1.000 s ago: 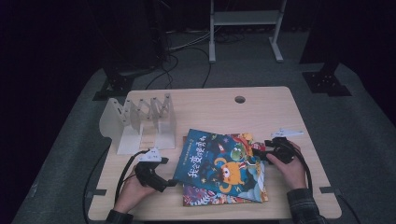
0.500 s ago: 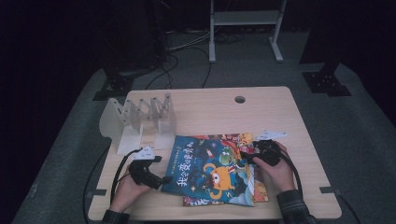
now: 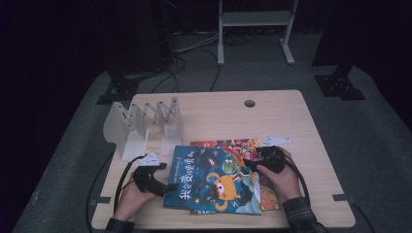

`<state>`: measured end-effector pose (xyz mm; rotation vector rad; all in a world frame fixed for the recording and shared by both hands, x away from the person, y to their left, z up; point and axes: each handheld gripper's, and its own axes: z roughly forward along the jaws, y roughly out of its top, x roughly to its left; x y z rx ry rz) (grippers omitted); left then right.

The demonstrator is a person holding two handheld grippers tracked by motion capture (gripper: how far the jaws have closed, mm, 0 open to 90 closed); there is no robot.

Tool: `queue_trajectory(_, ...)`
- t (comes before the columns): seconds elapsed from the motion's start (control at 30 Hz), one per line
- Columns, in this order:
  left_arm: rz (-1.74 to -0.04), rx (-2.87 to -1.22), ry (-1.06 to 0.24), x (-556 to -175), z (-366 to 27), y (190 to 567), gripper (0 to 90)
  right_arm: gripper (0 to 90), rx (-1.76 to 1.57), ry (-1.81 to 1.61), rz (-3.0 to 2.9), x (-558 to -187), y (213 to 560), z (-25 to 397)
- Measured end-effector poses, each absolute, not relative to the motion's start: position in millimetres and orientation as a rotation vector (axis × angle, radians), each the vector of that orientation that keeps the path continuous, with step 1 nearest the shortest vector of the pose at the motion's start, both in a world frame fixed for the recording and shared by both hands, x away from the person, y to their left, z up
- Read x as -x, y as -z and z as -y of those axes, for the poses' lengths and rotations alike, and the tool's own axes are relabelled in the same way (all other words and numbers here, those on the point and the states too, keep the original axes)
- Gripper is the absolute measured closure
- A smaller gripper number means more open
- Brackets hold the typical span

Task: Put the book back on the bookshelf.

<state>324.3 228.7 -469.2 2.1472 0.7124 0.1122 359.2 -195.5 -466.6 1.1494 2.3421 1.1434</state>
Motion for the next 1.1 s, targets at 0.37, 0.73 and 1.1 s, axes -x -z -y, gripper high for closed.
queue_trajectory(0.37,-0.719,-2.146,-0.105,-322.4,-229.5,468.7,0.0,44.0,-1.092,-1.182,-2.371,-341.6,459.2,209.5)
queue_trajectory(0.73,-0.731,-2.141,-0.101,-320.6,-229.8,467.5,0.0,75.6,-1.009,-1.225,-2.465,-310.0,458.6,225.6)
queue_trajectory(1.1,-0.742,-2.133,-0.079,-319.8,-230.0,470.9,0.0,89.4,-0.976,-1.264,-2.539,-292.4,469.5,238.7)
